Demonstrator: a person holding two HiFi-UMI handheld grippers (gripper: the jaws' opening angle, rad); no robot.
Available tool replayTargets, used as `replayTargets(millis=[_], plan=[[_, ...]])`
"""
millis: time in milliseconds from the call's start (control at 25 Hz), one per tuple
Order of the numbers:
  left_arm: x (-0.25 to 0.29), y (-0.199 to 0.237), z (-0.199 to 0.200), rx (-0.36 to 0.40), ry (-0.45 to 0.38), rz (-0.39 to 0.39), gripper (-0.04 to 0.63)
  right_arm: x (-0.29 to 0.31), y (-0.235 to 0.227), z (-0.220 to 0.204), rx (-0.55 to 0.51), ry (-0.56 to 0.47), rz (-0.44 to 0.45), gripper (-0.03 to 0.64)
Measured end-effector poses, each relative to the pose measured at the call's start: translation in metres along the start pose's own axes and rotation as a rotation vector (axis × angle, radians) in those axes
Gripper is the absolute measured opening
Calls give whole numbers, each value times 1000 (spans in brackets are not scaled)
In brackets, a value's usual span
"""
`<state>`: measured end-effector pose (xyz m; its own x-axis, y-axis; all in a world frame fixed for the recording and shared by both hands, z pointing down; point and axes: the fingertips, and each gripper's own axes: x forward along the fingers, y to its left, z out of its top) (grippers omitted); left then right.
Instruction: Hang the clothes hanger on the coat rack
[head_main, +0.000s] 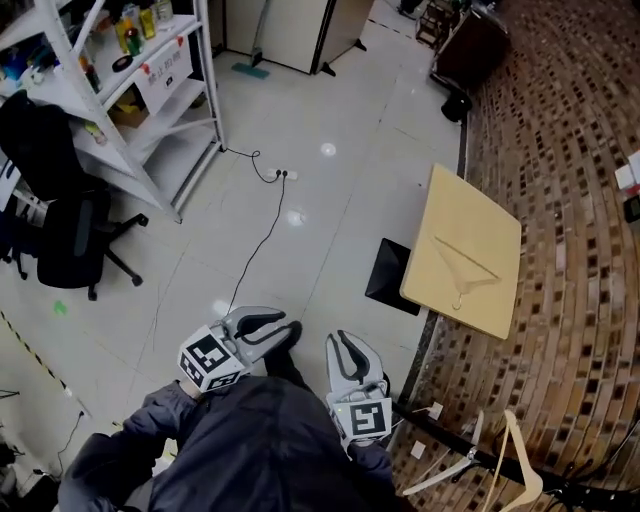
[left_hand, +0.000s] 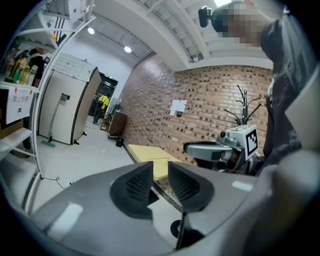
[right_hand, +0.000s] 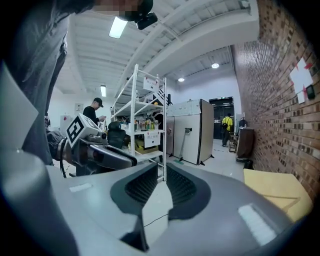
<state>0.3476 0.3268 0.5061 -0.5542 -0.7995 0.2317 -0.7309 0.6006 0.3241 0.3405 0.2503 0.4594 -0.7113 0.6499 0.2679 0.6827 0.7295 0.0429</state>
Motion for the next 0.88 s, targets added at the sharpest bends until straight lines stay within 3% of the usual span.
replayTargets(millis=[200,480,640,880], plan=[[75,61,47,42,11,-1,115,58,-82,12,-12,4,-7,61],[153,107,77,43,54,-70,115,112,-162,14,-24,28,-46,61],[203,146,91,50,76,-132,115,151,-207,11,-38,60,-63,61],[282,223,128,88,141,-264,123,225,-298,19,24,123,-195,61]])
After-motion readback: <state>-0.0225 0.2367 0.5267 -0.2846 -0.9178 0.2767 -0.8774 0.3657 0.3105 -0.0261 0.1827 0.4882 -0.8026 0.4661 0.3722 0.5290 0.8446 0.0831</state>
